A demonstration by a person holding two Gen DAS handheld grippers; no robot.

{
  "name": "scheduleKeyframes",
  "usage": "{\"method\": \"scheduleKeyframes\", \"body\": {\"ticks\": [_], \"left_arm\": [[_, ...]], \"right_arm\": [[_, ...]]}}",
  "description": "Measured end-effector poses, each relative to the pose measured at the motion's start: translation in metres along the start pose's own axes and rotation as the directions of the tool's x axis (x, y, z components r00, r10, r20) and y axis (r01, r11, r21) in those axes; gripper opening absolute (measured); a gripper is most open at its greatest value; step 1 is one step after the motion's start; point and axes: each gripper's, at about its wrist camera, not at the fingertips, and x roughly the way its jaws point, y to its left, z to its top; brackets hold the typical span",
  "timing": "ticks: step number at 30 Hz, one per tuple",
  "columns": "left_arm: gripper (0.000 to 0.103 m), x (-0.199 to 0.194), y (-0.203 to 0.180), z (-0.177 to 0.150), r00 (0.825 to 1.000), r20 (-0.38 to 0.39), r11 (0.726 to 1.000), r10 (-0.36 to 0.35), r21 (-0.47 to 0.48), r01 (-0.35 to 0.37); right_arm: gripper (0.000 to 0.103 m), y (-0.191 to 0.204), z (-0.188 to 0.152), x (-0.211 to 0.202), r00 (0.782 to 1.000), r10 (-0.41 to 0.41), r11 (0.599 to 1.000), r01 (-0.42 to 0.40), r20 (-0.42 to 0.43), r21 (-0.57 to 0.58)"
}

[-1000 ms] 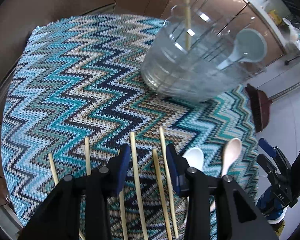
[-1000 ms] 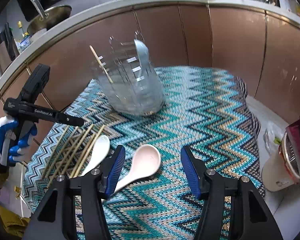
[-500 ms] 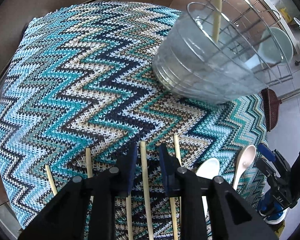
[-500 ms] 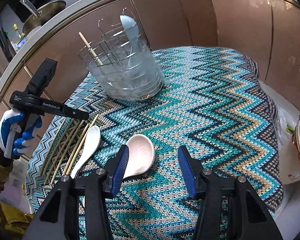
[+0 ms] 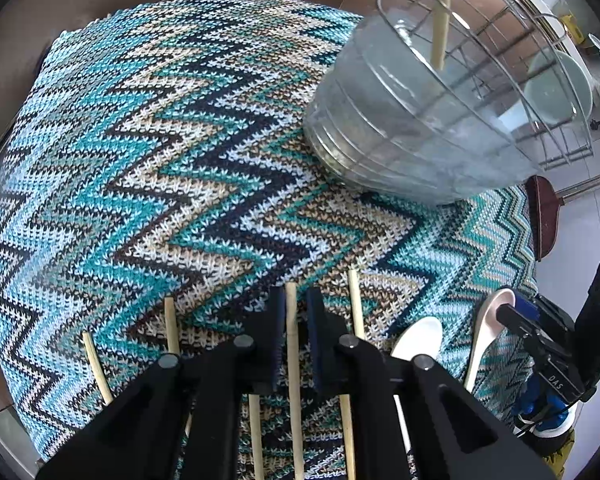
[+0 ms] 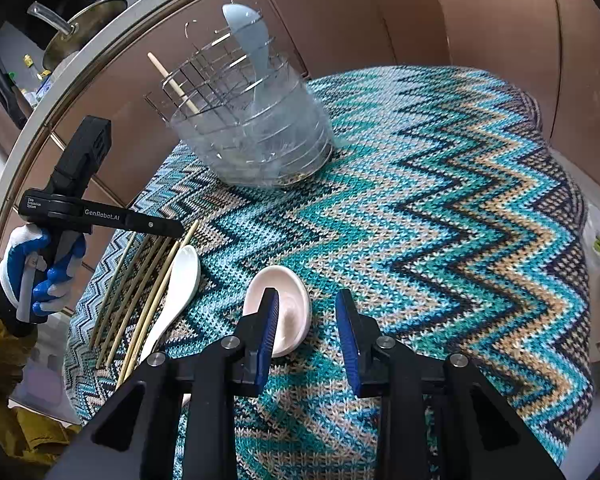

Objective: Organize utensils
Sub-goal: 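Grasp another chopstick with the left gripper while the right gripper grasps the pink spoon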

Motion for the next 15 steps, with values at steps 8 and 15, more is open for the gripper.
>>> {"method": "scheduleKeyframes", "body": {"ticks": [8,15], "left_arm": [[0.005,-0.004,0.003,-0.004,1.0,0.023,1.0,-0.014,-0.018,0.014],[0.005,-0.038,-0.004,-0.02,0.993,0.114,1.0,-0.023,0.02,0.021]], "right_arm": [[0.009,0.005,0.001,0.008,1.0,0.014,1.0,-0.014,-0.022,-0.02],[0.007,0.023,-0.003,-0.016,0.999,-0.013,0.998,0.016,0.042,-0.059]]}}
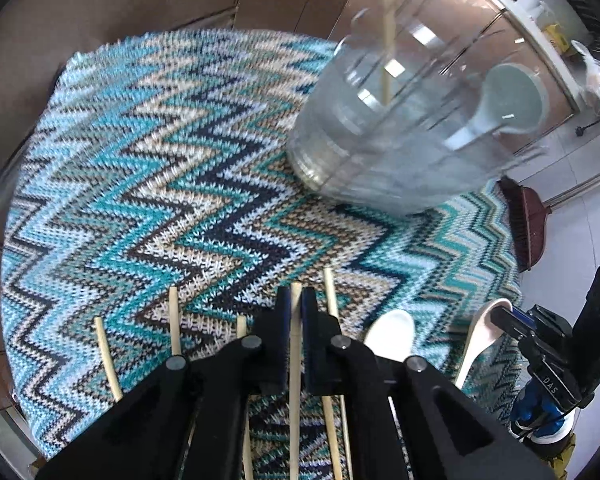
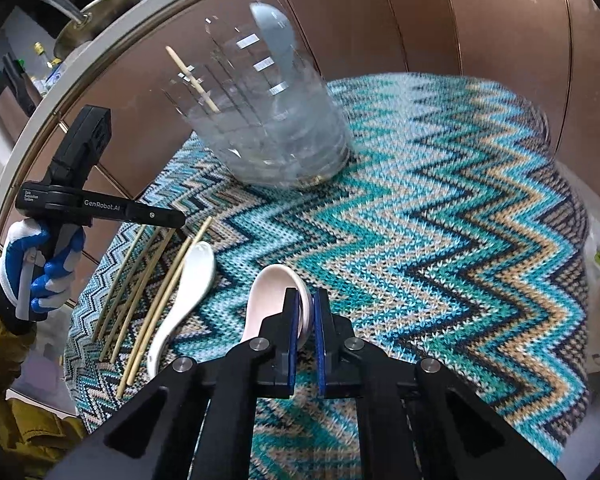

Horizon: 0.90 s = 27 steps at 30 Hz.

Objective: Organize utensils
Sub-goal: 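Grasp another chopstick with the left gripper while the right gripper grasps the pink spoon, then carry the chopstick and pink spoon over the holder and drop both in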

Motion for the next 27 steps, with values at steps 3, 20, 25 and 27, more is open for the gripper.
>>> {"method": "scheduleKeyframes", "body": {"ticks": [3,20,25,27], "left_arm": [[0.005,-0.023,-0.001,-0.009,0.998,0.064,1.0,-0.015,0.017,0.014],[0.005,-0.193,-0.014,-0.078,0.867,0.491,0.996,-0.085,0.053,0.068],[0.005,-0.234,-0.015,-0.104,0.822,0.561,0.995,-0.099,0.066,0.075],[0.005,-0.25,-0.016,-0.117,0.804,0.586,0.994,-0.107,0.074,0.079]], "right_arm": [[0.007,0.015,0.0,-0.017,0.999,-0.032,0.999,0.033,0.038,-0.033],[0.007,0.112,-0.026,-0.121,0.951,-0.167,0.959,0.218,0.26,-0.179],[0.007,0.143,-0.034,-0.146,0.934,-0.177,0.945,0.249,0.309,-0.21],[0.007,0.155,-0.038,-0.157,0.927,-0.181,0.94,0.261,0.329,-0.22]]}}
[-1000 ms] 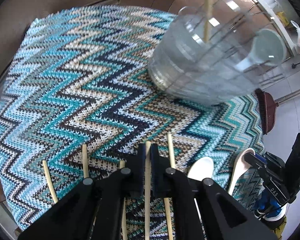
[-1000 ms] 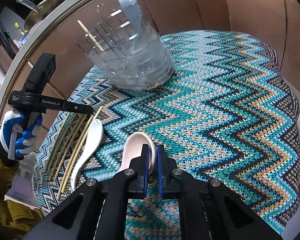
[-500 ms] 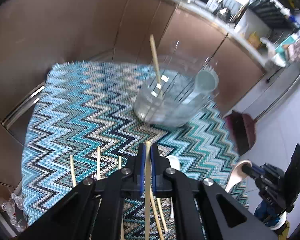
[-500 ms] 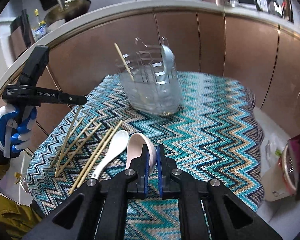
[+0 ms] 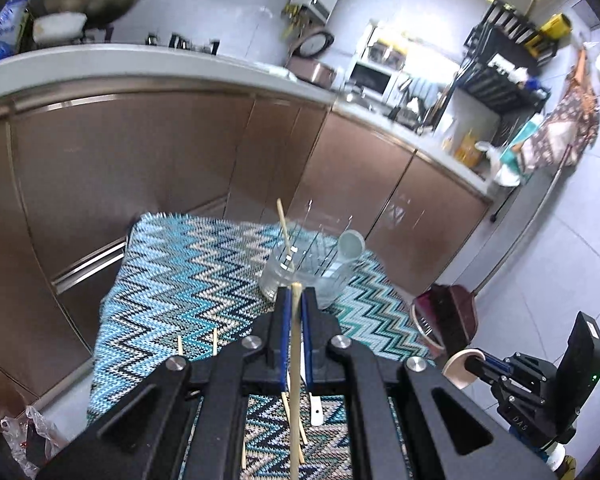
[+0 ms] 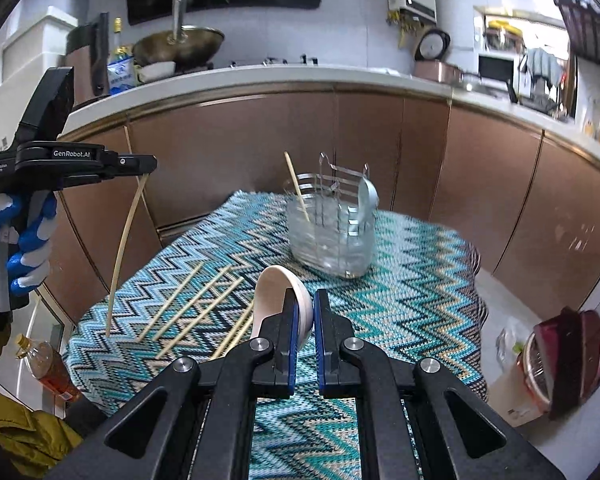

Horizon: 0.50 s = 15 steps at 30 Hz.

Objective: Organize utensils
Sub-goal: 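Carry the chopstick and pink spoon over the holder and drop both in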

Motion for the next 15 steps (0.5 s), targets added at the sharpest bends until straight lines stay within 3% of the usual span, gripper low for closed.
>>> {"method": "scheduleKeyframes", "body": {"ticks": [9,15], "left_arm": [[0.005,-0.076,-0.019,0.016,0.986,0.163,1.0,-0.019,0.028,0.014],[0.005,-0.092,-0.035,0.042,0.961,0.277,0.999,-0.011,0.035,0.002]], "right_arm": [[0.007,0.031,0.029,-0.067,0.987,-0.054,0.996,0.064,0.154,-0.061],[0.007,0.039,0.054,-0.085,0.954,-0.135,0.984,0.162,0.269,-0.081]]}}
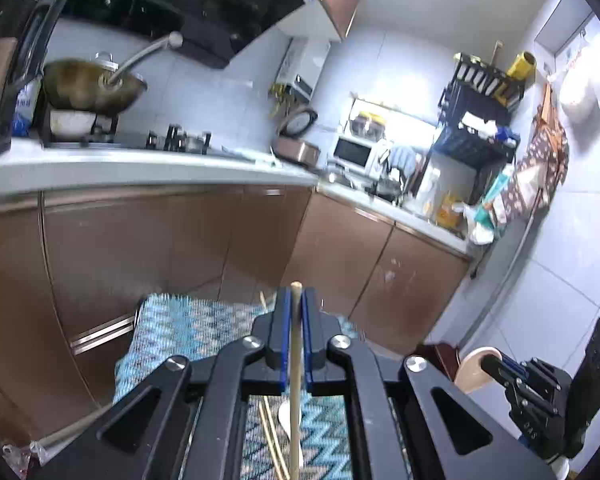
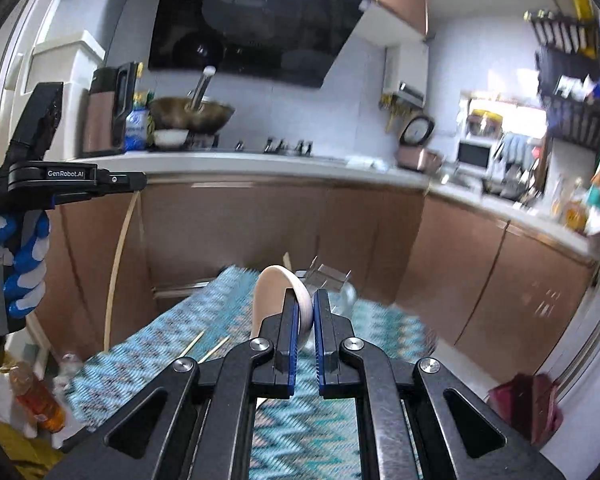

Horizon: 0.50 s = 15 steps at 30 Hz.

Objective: Organize utensils
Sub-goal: 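Carry the chopstick and pink spoon over the holder and drop both in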

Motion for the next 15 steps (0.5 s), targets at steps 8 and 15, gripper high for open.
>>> {"method": "scheduleKeyframes", "body": {"ticks": [8,15], "left_arm": [[0.005,0.044,-0.017,0.041,0.991,0.133,1.0,0.02,0.002,-0.02],[0.005,0.125,-0.023,0.057,0.975,0.218,0.999,0.033,-0.001,-0.033]], "right_arm": [[0.007,-0.014,0.031,0.028,0.99,-0.098,0.995,0.101,0.099,-0.026],[0.007,-0.041,0.042,0.097,0.979,-0.144,0.989,0.147,0.143,-0.013]]}}
